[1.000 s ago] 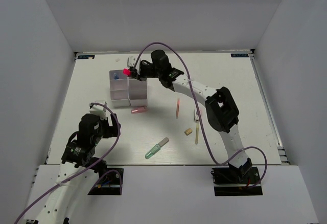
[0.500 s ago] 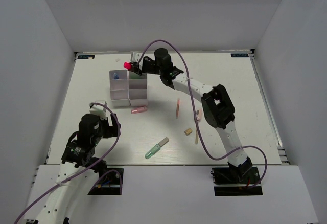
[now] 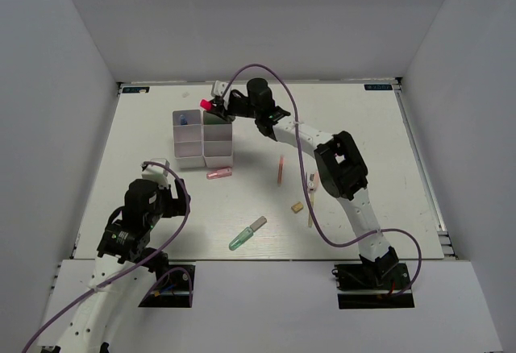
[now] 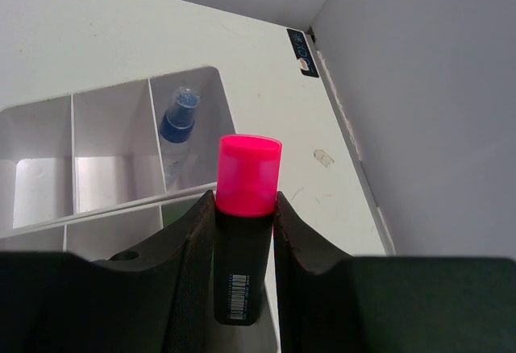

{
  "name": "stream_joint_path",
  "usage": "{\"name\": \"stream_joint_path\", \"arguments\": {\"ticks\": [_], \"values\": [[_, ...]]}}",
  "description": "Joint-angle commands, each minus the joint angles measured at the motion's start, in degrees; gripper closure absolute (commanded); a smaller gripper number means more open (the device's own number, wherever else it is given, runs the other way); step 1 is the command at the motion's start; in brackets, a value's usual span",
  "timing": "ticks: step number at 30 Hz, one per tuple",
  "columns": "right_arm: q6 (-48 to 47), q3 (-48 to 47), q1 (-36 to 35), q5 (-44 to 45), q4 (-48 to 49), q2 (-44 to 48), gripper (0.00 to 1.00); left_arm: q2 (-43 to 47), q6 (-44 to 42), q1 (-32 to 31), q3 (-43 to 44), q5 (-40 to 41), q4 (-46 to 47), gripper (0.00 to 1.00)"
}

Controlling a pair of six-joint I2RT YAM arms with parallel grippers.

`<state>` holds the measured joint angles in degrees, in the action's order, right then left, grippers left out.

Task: Sort the stationery into containers
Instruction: Place the pen in the storage box.

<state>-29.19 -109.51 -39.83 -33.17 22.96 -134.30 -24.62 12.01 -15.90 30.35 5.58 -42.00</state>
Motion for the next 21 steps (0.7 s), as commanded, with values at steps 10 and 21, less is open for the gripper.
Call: {"name": "stream_joint_path", "arguments": {"ticks": [10,21], "values": [[2.29,2.20,0.46,-0.06,4.55,1.67,0.55,-0.16,-0.23,0.26,-0.64,0.48,0.34,0.06],[8.79,3.02,0.37,6.24,-8.03,13.62,0.85,-4.80,-1.29,0.17,-1.52,-7.76,3.15,0.66]]}}
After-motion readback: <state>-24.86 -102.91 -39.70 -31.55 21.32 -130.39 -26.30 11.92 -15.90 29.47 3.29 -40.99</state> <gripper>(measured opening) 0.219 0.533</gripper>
